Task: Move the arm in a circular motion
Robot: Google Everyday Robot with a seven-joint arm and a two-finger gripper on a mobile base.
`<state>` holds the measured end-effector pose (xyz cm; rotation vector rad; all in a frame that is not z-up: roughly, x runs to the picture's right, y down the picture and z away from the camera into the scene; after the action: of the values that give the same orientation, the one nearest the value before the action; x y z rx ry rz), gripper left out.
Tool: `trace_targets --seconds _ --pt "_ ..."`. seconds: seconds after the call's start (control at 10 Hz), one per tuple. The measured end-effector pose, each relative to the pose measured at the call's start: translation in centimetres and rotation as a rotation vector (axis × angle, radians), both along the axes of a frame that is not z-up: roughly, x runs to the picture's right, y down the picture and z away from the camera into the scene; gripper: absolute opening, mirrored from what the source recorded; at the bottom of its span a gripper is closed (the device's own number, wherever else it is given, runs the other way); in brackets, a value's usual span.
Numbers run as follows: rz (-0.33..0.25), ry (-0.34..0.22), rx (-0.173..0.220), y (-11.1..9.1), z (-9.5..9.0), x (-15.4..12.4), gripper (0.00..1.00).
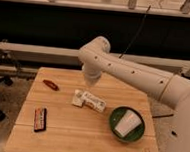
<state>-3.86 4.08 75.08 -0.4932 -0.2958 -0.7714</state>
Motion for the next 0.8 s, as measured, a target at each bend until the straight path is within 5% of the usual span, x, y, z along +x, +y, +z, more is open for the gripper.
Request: trace_targets --seconds 0.4,0.8 --pt "-0.116 -0.145 0.011 3.6 -4.5 -5.8 0.0" --pt "-0.125 -0.176 -0.015 7.0 -7.3 -3.8 0.0"
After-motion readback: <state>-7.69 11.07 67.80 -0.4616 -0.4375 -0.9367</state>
